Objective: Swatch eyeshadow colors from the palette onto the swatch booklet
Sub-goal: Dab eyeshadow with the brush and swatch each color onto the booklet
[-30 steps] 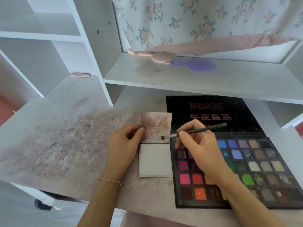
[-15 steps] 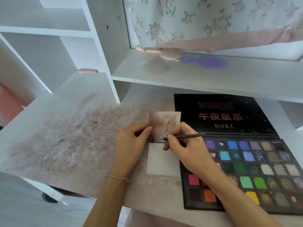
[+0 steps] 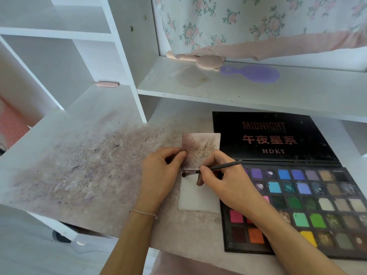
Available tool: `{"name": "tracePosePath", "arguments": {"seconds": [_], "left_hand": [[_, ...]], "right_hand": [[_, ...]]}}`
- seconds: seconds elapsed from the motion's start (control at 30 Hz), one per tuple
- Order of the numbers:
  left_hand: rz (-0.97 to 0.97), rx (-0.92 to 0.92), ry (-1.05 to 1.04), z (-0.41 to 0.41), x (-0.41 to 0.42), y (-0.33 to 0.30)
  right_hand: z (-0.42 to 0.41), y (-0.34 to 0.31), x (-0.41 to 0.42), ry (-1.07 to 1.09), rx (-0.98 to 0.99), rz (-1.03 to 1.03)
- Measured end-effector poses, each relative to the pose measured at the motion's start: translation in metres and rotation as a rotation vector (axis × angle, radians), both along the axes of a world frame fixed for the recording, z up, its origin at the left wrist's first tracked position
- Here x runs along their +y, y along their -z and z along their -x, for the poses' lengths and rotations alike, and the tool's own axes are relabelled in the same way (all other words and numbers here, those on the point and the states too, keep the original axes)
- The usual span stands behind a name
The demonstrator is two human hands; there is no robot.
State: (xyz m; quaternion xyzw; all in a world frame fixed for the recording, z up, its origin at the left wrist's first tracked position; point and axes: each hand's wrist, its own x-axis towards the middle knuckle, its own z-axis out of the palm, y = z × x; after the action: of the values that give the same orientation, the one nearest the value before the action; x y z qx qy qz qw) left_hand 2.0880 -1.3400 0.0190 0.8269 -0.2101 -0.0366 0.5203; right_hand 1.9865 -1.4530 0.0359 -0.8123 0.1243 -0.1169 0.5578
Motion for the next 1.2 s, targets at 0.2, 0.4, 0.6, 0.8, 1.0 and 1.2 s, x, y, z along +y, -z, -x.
{"name": "tracePosePath", "arguments": {"seconds": [0.2, 0.4, 0.6, 0.8, 1.0, 1.2], "left_hand": [[0.000, 0.009, 0.001, -0.0006, 0.0001, 0.0007], [-0.007, -0.007, -0.001, -0.0007, 0.0000, 0.0010], [0.000, -0.001, -0.001, -0.0005, -0.0001, 0.0005], [-0.006, -0.012, 0.003, -0.0003, 0.0005, -0.0001], [-0.010, -0.017, 0.006, -0.0002, -0.0001, -0.0017], [-0.011, -0.014, 0.006, 0.0009, 0.0005, -0.0020]], "right_hand": [[-0.0011, 0.0004, -0.0002, 0.005, -0.015, 0.000], [-0.0013, 0.0009, 0.0004, 0.010, -0.008, 0.014], [-0.0002, 0.0001, 0.0004, -0.003, 0.011, 0.007], [-0.0008, 0.0010, 0.0004, -0.010, 0.018, 0.015], [-0.0012, 0.0019, 0.0003, 0.001, 0.008, 0.023], [-0.0016, 0.0017, 0.0007, 0.020, 0.005, 0.021]]}}
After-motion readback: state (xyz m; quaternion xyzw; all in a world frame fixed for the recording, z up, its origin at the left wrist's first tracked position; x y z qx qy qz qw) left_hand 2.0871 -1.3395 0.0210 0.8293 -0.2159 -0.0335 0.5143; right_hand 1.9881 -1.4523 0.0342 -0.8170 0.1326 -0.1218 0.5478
